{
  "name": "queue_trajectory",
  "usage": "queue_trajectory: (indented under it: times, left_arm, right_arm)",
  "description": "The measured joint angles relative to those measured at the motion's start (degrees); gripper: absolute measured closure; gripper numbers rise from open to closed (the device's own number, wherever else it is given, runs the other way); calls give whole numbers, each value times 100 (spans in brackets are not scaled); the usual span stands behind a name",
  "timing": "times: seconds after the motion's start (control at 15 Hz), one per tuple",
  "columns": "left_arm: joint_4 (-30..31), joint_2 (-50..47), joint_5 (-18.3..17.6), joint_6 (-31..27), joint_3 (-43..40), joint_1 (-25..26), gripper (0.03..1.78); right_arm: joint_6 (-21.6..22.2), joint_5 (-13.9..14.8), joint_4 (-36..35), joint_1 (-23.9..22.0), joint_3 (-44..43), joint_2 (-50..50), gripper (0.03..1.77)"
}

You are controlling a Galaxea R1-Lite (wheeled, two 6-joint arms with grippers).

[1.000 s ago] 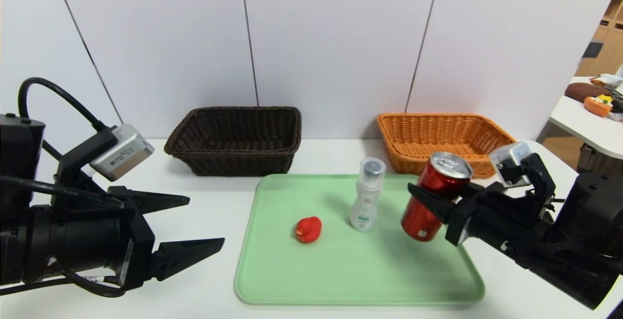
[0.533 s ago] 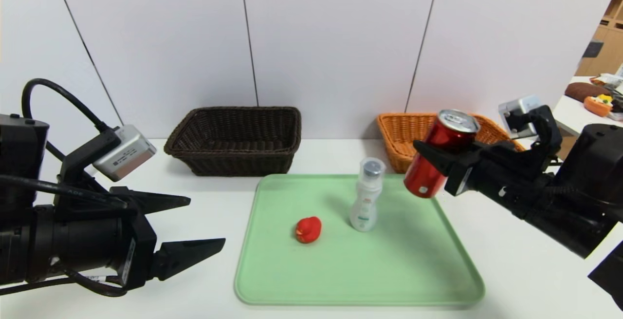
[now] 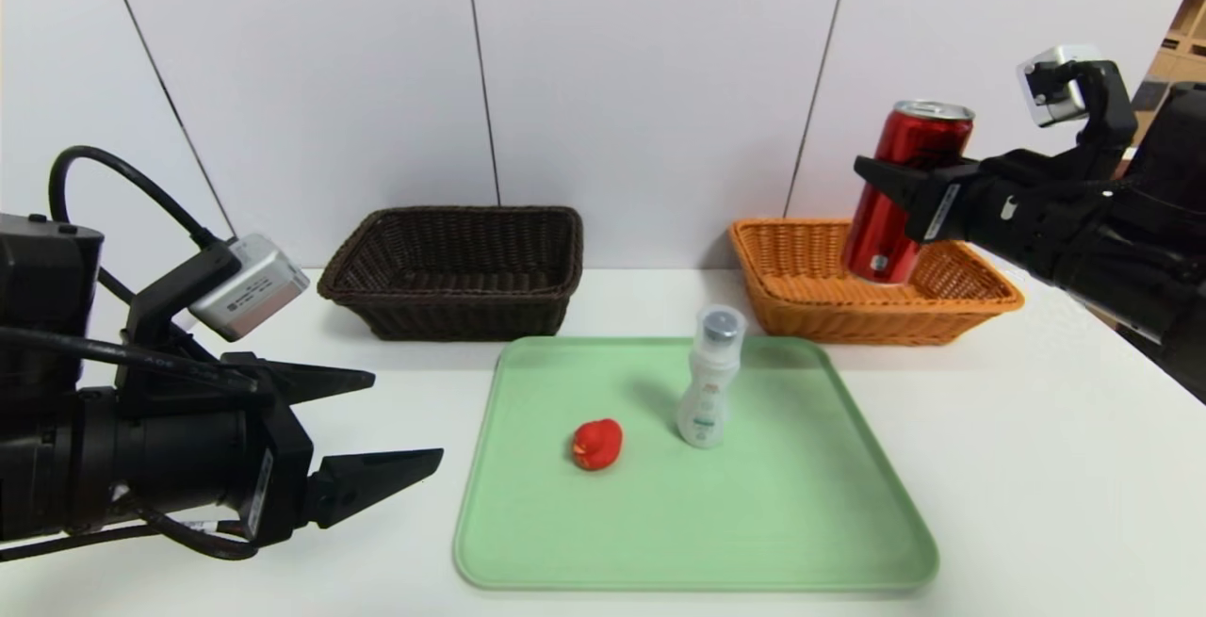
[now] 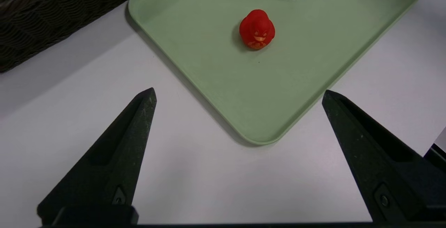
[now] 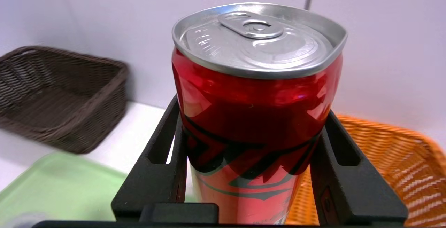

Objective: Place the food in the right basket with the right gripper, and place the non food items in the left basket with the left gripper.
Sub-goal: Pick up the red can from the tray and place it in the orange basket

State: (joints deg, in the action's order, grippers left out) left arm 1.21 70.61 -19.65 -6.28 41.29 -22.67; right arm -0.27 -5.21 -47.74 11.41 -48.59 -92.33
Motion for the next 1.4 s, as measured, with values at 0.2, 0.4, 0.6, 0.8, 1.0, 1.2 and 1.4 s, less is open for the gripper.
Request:
queue_trajectory:
  times: [0.2, 0.4, 0.6, 0.8, 1.0, 1.2, 1.4]
  left_arm:
    - [6, 20, -2, -6, -11, 0, 12]
    - [6, 52, 0, -20, -22, 0, 12]
    - [6, 65, 2, -6, -45, 0, 12]
    - [85, 144, 4, -2, -74, 0, 12]
    - [116, 233, 9, 16, -85, 2, 12]
    - [157, 293, 9, 16, -135, 18, 12]
    - [529, 375, 17, 17, -301, 33, 12]
  right_arm:
    - [2, 11, -9, -404, -369, -422, 86]
    - [0, 13, -18, -695, -761, -894, 86]
    - [-6, 17, -22, -861, -1157, -1353, 86]
    - [-13, 22, -24, -891, -1458, -1765, 86]
    - [-22, 30, -20, -909, -1810, -2258, 86]
    - [-20, 33, -22, -935, -2100, -2686, 86]
    - [-13, 35, -22, -944, -2213, -2979, 86]
